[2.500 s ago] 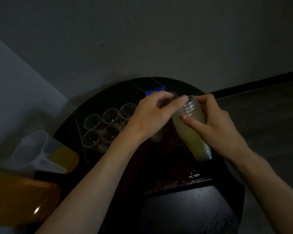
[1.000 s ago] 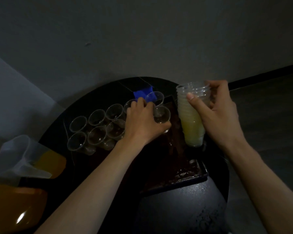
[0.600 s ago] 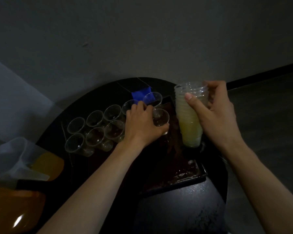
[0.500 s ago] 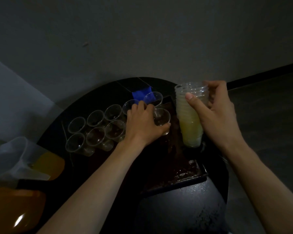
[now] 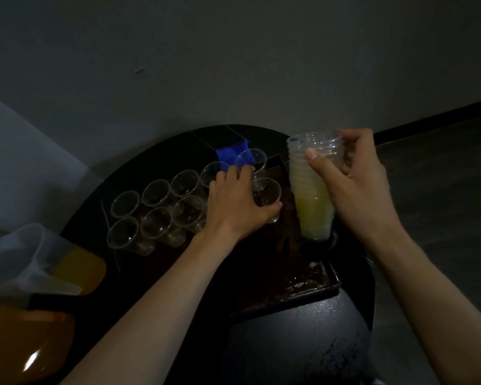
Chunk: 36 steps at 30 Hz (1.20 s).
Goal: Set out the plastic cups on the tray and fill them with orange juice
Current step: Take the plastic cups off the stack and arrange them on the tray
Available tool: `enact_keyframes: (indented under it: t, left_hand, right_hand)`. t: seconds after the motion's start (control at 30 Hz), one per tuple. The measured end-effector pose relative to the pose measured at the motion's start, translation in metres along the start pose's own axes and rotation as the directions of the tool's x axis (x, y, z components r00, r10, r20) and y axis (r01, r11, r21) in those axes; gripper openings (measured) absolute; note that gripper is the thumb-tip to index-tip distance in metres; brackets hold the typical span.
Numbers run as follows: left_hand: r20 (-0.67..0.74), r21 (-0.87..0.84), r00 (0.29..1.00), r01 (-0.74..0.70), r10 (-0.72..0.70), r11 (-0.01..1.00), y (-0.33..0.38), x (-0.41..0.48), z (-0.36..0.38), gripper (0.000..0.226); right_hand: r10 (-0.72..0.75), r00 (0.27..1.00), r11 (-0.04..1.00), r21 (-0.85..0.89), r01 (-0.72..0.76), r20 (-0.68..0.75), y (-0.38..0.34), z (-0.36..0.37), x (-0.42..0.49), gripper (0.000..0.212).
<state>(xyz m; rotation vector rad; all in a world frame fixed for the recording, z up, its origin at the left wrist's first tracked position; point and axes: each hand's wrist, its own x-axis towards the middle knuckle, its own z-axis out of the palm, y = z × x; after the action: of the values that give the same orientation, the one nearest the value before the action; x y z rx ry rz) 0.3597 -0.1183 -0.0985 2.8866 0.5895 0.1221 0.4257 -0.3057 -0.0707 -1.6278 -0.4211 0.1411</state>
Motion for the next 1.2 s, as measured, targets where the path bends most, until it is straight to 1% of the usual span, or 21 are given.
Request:
enact_keyframes:
  t: [0.1, 0.17, 0.23, 0.27, 0.3, 0.33, 0.37, 0.4, 0.43, 0.47, 0.5, 0.6, 0.67, 0.7, 0.77, 0.8, 0.87, 0.93, 1.0, 1.1, 1.2]
  left_hand:
    - [-0.005, -0.007, 1.000, -0.007, 0.007, 1.000, -0.002, -0.001, 0.001, 0.086]
    - [-0.041, -0.023, 0.999, -0.016, 0.015, 1.000, -0.001, -0.002, -0.001, 0.079]
    - [-0.140, -0.122, 0.990, -0.039, 0.022, 0.992, 0.000, -0.006, -0.006, 0.067]
    - [-0.188, -0.229, 0.982, -0.062, 0.018, 0.971, 0.001, -0.007, -0.012, 0.062]
    - [-0.218, -0.372, 0.976, -0.089, 0.006, 0.924, 0.003, -0.009, -0.018, 0.059]
    - [-0.211, -0.527, 0.977, -0.106, -0.010, 0.843, 0.006, -0.010, -0.027, 0.057]
    - [-0.175, -0.659, 0.984, -0.108, -0.013, 0.744, 0.010, -0.012, -0.038, 0.057]
    - [-0.145, -0.741, 0.989, -0.109, 0.001, 0.663, 0.013, -0.013, -0.049, 0.059]
    - [-0.121, -0.773, 0.992, -0.114, 0.032, 0.623, 0.015, -0.015, -0.061, 0.061]
    - [-0.097, -0.777, 0.993, -0.120, 0.071, 0.617, 0.016, -0.017, -0.071, 0.060]
    - [-0.070, -0.765, 0.992, -0.123, 0.108, 0.632, 0.014, -0.019, -0.080, 0.056]
    - [0.031, -0.680, 0.987, -0.093, 0.155, 0.727, 0.001, -0.028, -0.102, 0.042]
    - [0.104, -0.597, 0.984, -0.054, 0.143, 0.801, -0.010, -0.037, -0.113, 0.037]
    - [0.119, -0.572, 0.984, -0.041, 0.132, 0.819, -0.016, -0.043, -0.117, 0.033]
    - [0.116, -0.545, 0.987, -0.031, 0.112, 0.838, -0.027, -0.056, -0.125, 0.027]
    - [0.108, -0.520, 0.990, -0.025, 0.095, 0.854, -0.033, -0.062, -0.128, 0.027]
    - [0.095, -0.457, 0.994, 0.000, 0.049, 0.890, -0.048, -0.076, -0.136, 0.032]
    - [0.141, -0.425, 0.990, 0.041, 0.022, 0.904, -0.058, -0.085, -0.141, 0.035]
    - [0.180, -0.434, 0.984, 0.080, 0.000, 0.897, -0.071, -0.098, -0.147, 0.033]
    - [0.180, -0.451, 0.984, 0.093, -0.012, 0.888, -0.086, -0.115, -0.151, 0.026]
    - [0.152, -0.460, 0.988, 0.107, -0.040, 0.881, -0.098, -0.130, -0.153, 0.026]
  right_hand:
    - [0.002, 1.000, 1.000, -0.001, -0.002, 0.015, 0.000, 0.001, 0.000, 0.045]
    - [-0.007, 1.000, 1.000, -0.002, 0.007, 0.020, 0.000, 0.001, -0.001, 0.047]
    - [-0.025, 0.999, 1.000, 0.000, 0.025, 0.044, -0.002, 0.002, -0.001, 0.048]
    - [-0.033, 0.998, 0.999, 0.007, 0.032, 0.061, -0.003, 0.003, -0.002, 0.050]
    - [-0.039, 0.996, 0.999, 0.014, 0.038, 0.081, -0.005, 0.005, -0.003, 0.053]
    - [-0.045, 0.994, 0.999, 0.016, 0.044, 0.104, -0.007, 0.006, -0.004, 0.056]
    - [-0.053, 0.990, 0.999, 0.014, 0.052, 0.127, -0.007, 0.009, -0.005, 0.059]
    - [-0.067, 0.987, 0.998, 0.010, 0.066, 0.145, -0.008, 0.013, -0.007, 0.059]
    - [-0.087, 0.984, 0.996, -0.003, 0.088, 0.158, -0.009, 0.017, -0.008, 0.059]
    - [-0.110, 0.980, 0.993, -0.022, 0.115, 0.168, -0.010, 0.022, -0.011, 0.059]
    - [-0.135, 0.975, 0.989, -0.042, 0.144, 0.178, -0.010, 0.028, -0.014, 0.061]
    - [-0.187, 0.954, 0.978, -0.048, 0.204, 0.234, -0.015, 0.047, -0.027, 0.061]
    - [-0.198, 0.938, 0.976, -0.026, 0.214, 0.284, -0.019, 0.062, -0.037, 0.062]
    - [-0.199, 0.933, 0.976, -0.019, 0.215, 0.300, -0.020, 0.070, -0.043, 0.063]
    - [-0.204, 0.930, 0.975, -0.018, 0.220, 0.305, -0.023, 0.085, -0.054, 0.060]
    - [-0.216, 0.928, 0.971, -0.032, 0.236, 0.302, -0.023, 0.093, -0.060, 0.057]
    - [-0.232, 0.915, 0.960, -0.071, 0.270, 0.330, -0.025, 0.109, -0.071, 0.061]
    - [-0.229, 0.901, 0.956, -0.089, 0.279, 0.369, -0.022, 0.117, -0.078, 0.066]
    - [-0.230, 0.885, 0.952, -0.096, 0.292, 0.405, -0.023, 0.129, -0.087, 0.071]
    - [-0.239, 0.867, 0.947, -0.093, 0.308, 0.438, -0.023, 0.144, -0.101, 0.075]
    - [-0.248, 0.859, 0.945, -0.082, 0.316, 0.448, -0.022, 0.156, -0.113, 0.075]
